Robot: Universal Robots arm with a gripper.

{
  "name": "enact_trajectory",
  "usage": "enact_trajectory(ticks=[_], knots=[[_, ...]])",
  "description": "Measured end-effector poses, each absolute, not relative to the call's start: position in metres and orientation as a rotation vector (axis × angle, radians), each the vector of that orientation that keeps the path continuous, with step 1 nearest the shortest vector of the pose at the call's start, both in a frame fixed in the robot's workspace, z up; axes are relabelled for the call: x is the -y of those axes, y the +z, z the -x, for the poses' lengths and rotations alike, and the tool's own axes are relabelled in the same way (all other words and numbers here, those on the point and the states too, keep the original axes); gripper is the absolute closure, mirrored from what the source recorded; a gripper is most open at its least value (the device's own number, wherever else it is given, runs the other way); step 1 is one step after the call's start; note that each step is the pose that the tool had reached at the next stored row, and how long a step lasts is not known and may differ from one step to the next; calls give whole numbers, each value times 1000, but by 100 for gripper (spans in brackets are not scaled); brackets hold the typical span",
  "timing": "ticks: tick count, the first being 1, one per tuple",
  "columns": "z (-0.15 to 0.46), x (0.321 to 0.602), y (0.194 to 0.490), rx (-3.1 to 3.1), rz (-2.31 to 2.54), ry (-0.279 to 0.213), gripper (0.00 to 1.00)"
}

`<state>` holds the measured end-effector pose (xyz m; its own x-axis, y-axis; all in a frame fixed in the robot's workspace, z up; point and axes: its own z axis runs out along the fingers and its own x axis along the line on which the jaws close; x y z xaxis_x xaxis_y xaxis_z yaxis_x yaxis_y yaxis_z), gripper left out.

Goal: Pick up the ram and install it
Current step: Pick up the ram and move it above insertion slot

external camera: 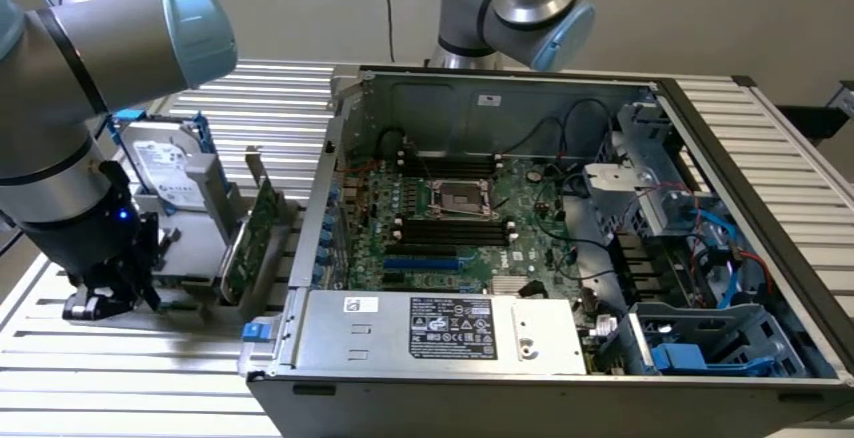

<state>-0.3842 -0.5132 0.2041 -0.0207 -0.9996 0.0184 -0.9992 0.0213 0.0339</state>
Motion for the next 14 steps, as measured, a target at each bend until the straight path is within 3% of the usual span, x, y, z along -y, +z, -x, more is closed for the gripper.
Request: enact_trajectory(ticks=[14], knots=[[384,513,263,2217,-2172,-19,87]])
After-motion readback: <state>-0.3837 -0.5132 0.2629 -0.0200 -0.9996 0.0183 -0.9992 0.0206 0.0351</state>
